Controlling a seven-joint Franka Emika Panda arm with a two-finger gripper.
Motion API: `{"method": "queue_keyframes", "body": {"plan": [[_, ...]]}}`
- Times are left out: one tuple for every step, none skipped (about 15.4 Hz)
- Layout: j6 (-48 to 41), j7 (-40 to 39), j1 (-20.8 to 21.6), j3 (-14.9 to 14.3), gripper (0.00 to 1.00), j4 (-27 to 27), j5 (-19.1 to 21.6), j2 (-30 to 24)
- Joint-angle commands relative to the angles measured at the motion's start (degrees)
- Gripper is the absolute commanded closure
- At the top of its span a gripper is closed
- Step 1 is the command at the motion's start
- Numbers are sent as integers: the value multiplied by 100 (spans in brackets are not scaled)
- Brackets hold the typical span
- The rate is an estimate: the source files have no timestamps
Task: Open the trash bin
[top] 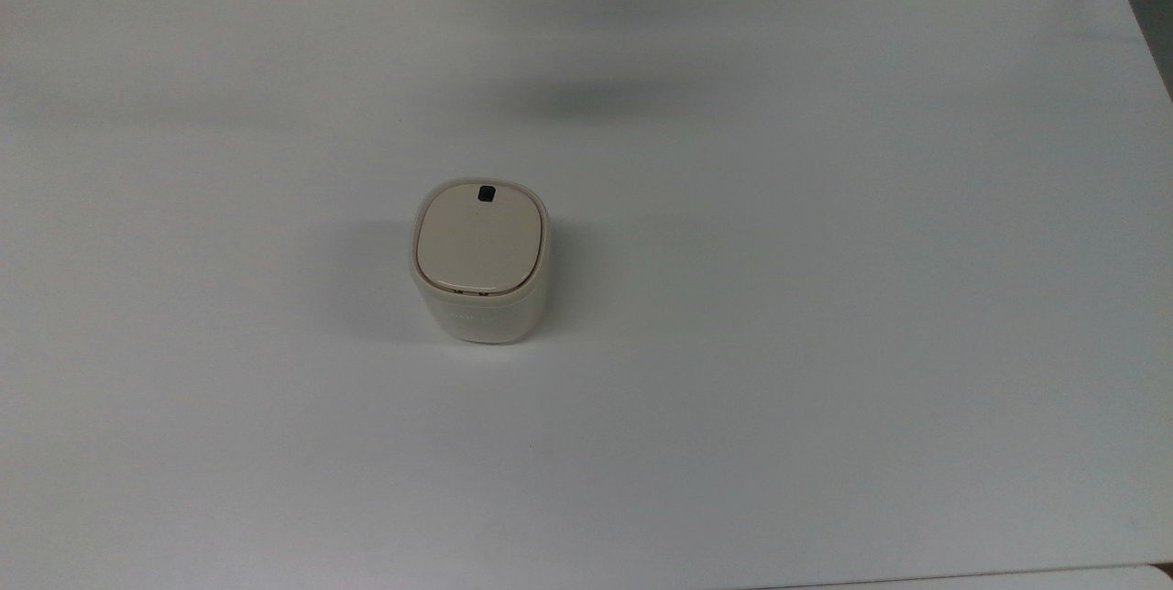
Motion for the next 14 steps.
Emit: {"method": "queue_keyframes", "body": {"plan": [[126,-172,-36,-147,2,-22,262,-28],[126,-226,-36,-149,3,-21,265,-28],[126,-244,-36,-140,6,-30,274,-28],[126,-244,-45,-140,6,-30,274,-19],[126,-244,-45,-140,6,-12,274,-10],[126,-244,-53,-140,6,-12,283,-10],[126,-244,-45,-140,6,-12,283,-10],[126,-244,-45,-140,6,-12,283,-10],[135,-244,-36,-140,7,-12,274,-10],[135,-253,-36,-140,11,-12,274,-1],[196,-279,-36,-140,17,-12,283,-1],[292,-323,-36,-140,26,-21,274,-1],[389,-341,-36,-140,37,-30,283,16],[494,-341,-36,-140,48,-30,283,25]]}}
